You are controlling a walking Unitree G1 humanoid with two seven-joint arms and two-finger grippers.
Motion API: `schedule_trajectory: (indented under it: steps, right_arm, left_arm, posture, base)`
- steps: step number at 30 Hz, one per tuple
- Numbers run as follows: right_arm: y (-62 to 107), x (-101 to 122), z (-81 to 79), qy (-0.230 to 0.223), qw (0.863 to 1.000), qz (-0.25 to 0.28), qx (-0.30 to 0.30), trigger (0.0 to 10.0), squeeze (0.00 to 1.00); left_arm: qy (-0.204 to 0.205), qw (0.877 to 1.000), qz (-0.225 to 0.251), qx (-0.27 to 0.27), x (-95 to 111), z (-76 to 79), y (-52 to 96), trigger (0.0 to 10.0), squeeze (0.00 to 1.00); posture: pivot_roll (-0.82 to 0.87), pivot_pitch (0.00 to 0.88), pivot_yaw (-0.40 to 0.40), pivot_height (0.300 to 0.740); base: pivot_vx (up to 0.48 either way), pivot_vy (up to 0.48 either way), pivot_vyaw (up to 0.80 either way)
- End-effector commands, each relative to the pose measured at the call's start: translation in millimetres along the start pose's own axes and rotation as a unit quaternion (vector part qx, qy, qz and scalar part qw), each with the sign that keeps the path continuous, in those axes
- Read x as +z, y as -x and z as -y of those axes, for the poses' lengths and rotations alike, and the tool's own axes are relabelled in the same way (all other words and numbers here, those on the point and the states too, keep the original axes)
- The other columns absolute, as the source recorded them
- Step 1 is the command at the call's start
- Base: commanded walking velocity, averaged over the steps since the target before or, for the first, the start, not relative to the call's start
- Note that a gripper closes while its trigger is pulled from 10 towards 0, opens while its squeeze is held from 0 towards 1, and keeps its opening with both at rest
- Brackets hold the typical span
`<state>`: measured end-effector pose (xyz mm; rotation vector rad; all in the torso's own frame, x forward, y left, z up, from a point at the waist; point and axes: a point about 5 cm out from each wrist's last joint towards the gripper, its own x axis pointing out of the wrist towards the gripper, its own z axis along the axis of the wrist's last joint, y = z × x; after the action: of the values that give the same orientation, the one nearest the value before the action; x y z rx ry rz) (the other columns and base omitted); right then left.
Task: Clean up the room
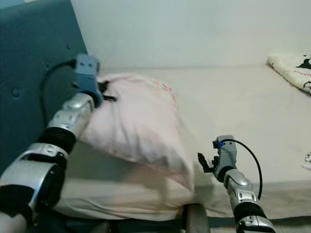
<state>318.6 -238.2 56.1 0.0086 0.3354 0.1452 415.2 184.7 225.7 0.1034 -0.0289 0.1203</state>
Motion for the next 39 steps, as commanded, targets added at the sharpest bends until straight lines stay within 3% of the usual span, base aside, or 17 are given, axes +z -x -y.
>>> schedule_trajectory:
  steps: [1,3,4,5,8,13,16,23,25,26,27,29,31,33,37,39]
  right_arm:
    - [0.4,-1.0,-3.0,-0.004,1.0,0.001,0.003,10.0,0.0]
    - [0.4,-1.0,-3.0,-0.004,1.0,0.001,0.003,10.0,0.0]
    - [0.2,-0.2,-4.2,-0.002,1.0,0.003,0.007,10.0,0.0]
    - [0.2,-0.2,-4.2,-0.002,1.0,0.003,0.007,10.0,0.0]
    - [-0.2,0.6,-7.6,0.003,1.0,0.006,0.015,10.0,0.0]
    - [-0.8,1.7,-9.9,0.006,1.0,0.009,0.02,10.0,0.0]
    - [-2.7,6.7,-12.8,0.01,0.999,0.015,0.032,10.0,0.0]
    - [-5.7,12.6,-19.0,0.024,0.998,0.018,0.05,10.0,0.0]
    - [-7.3,15.5,-23.4,0.029,0.998,0.023,0.057,10.0,0.0]
    - [-7.3,15.5,-23.4,0.029,0.998,0.023,0.057,10.0,0.0]
    - [-7.5,16.5,-25.4,0.028,0.997,0.026,0.061,10.0,0.0]
    - [-7.5,16.5,-25.4,0.028,0.997,0.026,0.061,10.0,0.0]
    - [-7.6,16.3,-28.8,0.031,0.997,0.027,0.069,10.0,0.0]
    - [-7.6,16.3,-28.8,0.031,0.997,0.027,0.069,10.0,0.0]
    - [-8.1,15.7,-39.6,0.055,0.992,0.025,0.108,10.0,0.0]
    - [-8.1,15.7,-39.6,0.055,0.992,0.025,0.108,10.0,0.0]
  left_arm:
    - [-0.004,0.995,-0.029,0.097,-21.2,-34.9,4.5,0.0,0.0]
    - [-0.004,0.995,-0.029,0.097,-21.2,-34.9,4.5,0.0,0.0]
    - [-0.003,0.989,-0.051,0.139,-35.8,-49.0,9.3,0.0,0.0]
    - [-0.003,0.989,-0.051,0.139,-35.8,-49.0,9.3,0.0,0.0]
    - [0.006,0.966,-0.077,0.249,-69.5,-87.6,29.2,0.0,0.0]
    - [0.01,0.95,-0.075,0.302,-83.7,-108.0,42.9,0.0,0.0]
    - [0.017,0.928,-0.067,0.367,-100.4,-130.3,62.8,0.0,0.0]
    - [0.057,0.904,-0.068,0.417,-110.7,-138.3,74.8,0.0,0.0]
    - [0.098,0.886,-0.096,0.444,-128.3,-140.5,86.5,0.0,0.0]
    - [0.098,0.886,-0.096,0.444,-128.3,-140.5,86.5,0.0,0.0]
    - [0.112,0.876,-0.107,0.457,-137.3,-141.6,93.7,0.0,0.0]
    - [0.112,0.876,-0.107,0.457,-137.3,-141.6,93.7,0.0,0.0]
    - [0.13,0.861,-0.11,0.479,-145.2,-145.6,105.3,0.0,0.0]
    - [0.13,0.861,-0.11,0.479,-145.2,-145.6,105.3,0.0,0.0]
    - [0.147,0.851,-0.052,0.501,-123.5,-158.1,117.2,0.0,0.0]
    - [0.147,0.851,-0.052,0.501,-123.5,-158.1,117.2,0.0,0.0]
  posture:
    - [-0.05,0.0,0.046,0.54]
    - [-0.05,0.0,0.046,0.54]
    - [-0.05,0.0,0.045,0.54]
    - [-0.05,0.0,0.045,0.54]
    - [-0.04,0.0,0.043,0.54]
    - [-0.04,0.0,0.04,0.54]
    - [-0.02,0.0,0.024,0.54]
    - [-0.01,0.0,0.022,0.54]
    - [-0.01,0.0,0.025,0.54]
    - [-0.01,0.0,0.025,0.54]
    - [-0.01,0.0,0.029,0.54]
    - [-0.01,0.0,0.029,0.54]
    - [0.0,0.0,0.028,0.54]
    - [0.0,0.0,0.028,0.54]
    - [0.02,0.0,0.006,0.54]
    - [0.02,0.0,0.006,0.54]
  base:
    - [0.0,0.0,0.0]
    - [0.0,0.0,0.0]
    - [0.0,0.0,0.0]
    - [0.0,0.0,0.0]
    - [0.0,0.0,0.0]
    - [0.0,0.0,0.0]
    - [0.0,0.0,0.0]
    - [0.0,0.0,0.0]
    - [0.0,0.0,0.0]
    - [0.0,0.0,0.0]
    - [0.0,0.0,0.0]
    - [0.0,0.0,0.0]
    - [0.0,0.0,0.0]
    - [0.0,0.0,0.0]
    - [0.0,0.0,0.0]
    - [0.0,0.0,0.0]
